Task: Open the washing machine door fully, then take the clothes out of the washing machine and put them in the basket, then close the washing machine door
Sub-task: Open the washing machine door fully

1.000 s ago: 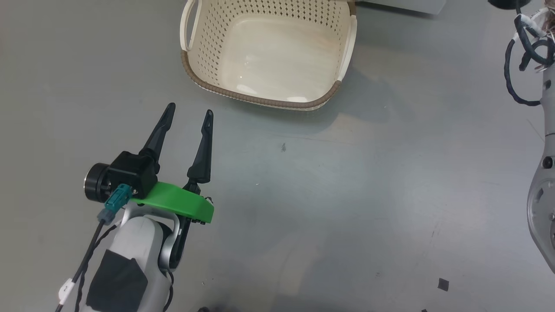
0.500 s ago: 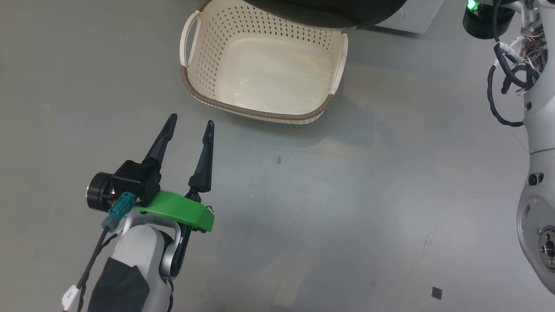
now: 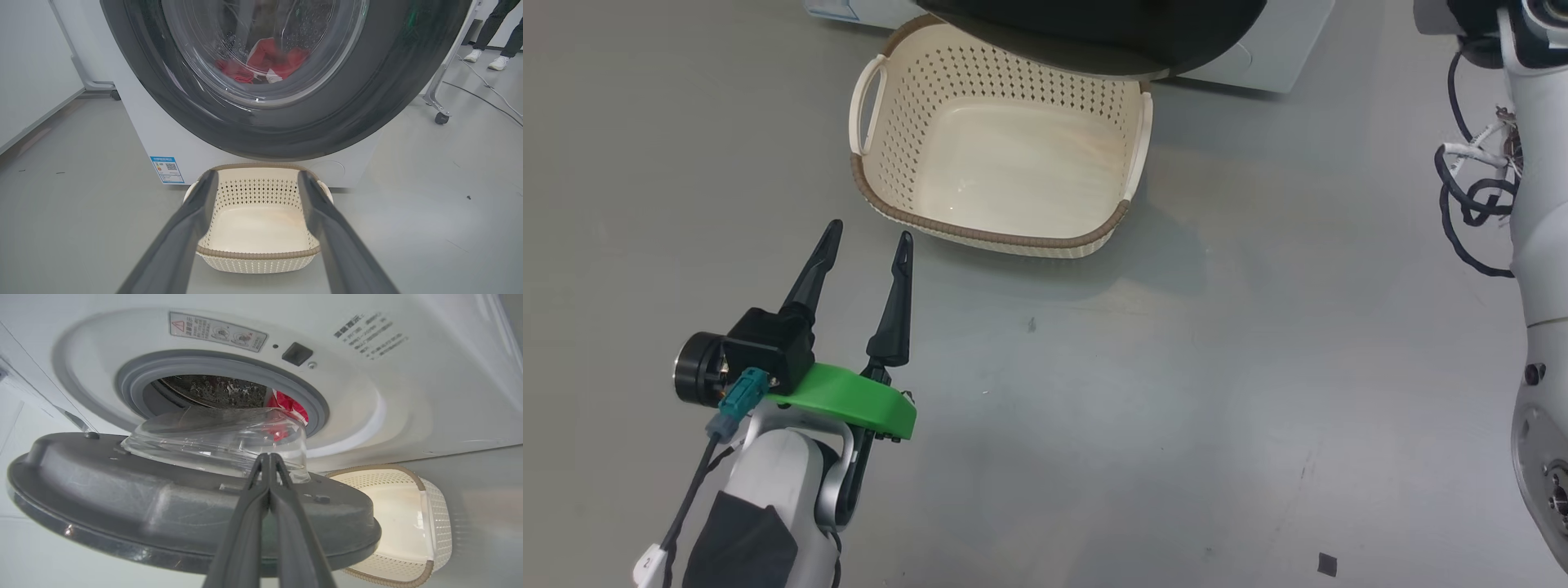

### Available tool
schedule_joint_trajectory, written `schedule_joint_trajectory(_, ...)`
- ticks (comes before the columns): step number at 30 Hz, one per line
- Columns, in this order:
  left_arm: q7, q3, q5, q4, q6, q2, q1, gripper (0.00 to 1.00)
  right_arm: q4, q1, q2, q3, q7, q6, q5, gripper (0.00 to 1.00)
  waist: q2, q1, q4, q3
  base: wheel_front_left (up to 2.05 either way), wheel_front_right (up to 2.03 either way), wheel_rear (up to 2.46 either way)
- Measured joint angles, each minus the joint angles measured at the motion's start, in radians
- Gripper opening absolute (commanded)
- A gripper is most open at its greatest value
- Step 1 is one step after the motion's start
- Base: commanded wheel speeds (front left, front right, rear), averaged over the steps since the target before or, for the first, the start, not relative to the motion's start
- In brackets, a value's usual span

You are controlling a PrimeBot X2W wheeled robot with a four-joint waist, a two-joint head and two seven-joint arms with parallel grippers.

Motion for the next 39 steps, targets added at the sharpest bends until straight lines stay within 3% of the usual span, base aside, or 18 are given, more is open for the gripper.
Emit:
schedule_joint_trajectory(3, 0.000, 0.009, 0.002, 0.000, 0.000, 0.000, 0.000, 1.00, -0.012, 0.032, -0.026, 0.032, -0.048, 0.041, -0.062, 0.00, 0.0000, 0.0000, -0.010, -0.020, 0.00, 0.00, 0.00)
schedule_joint_trajectory(10, 0.000, 0.046, 0.036, -0.001, 0.010, 0.001, 0.020, 1.00, -0.061, 0.114, -0.061, 0.163, -0.168, 0.064, -0.242, 0.00, 0.0000, 0.0000, -0.044, -0.071, 0.00, 0.00, 0.00)
schedule_joint_trajectory(34, 0.000, 0.149, 0.047, -0.026, 0.027, 0.011, 0.070, 1.00, -0.243, 0.507, -0.101, 0.324, -0.656, 0.064, -0.541, 0.00, 0.0001, 0.0000, -0.180, -0.178, 0.00, 0.00, 0.00)
schedule_joint_trajectory(36, 0.000, 0.154, 0.052, -0.026, 0.027, 0.015, 0.070, 1.00, -0.246, 0.545, -0.100, 0.324, -0.696, 0.058, -0.558, 0.00, 0.0000, 0.0000, -0.186, -0.179, 0.00, 0.00, 0.00)
schedule_joint_trajectory(38, 0.000, 0.157, 0.054, -0.028, 0.027, 0.014, 0.070, 1.00, -0.247, 0.579, -0.099, 0.322, -0.736, 0.032, -0.580, 0.00, 0.0000, 0.0000, -0.189, -0.180, 0.00, 0.00, 0.00)
schedule_joint_trajectory(39, 0.000, 0.160, 0.054, -0.029, 0.027, 0.014, 0.071, 1.00, -0.249, 0.593, -0.098, 0.316, -0.759, 0.018, -0.587, 0.38, 0.0000, 0.0000, -0.190, -0.181, 0.00, 0.00, 0.00)
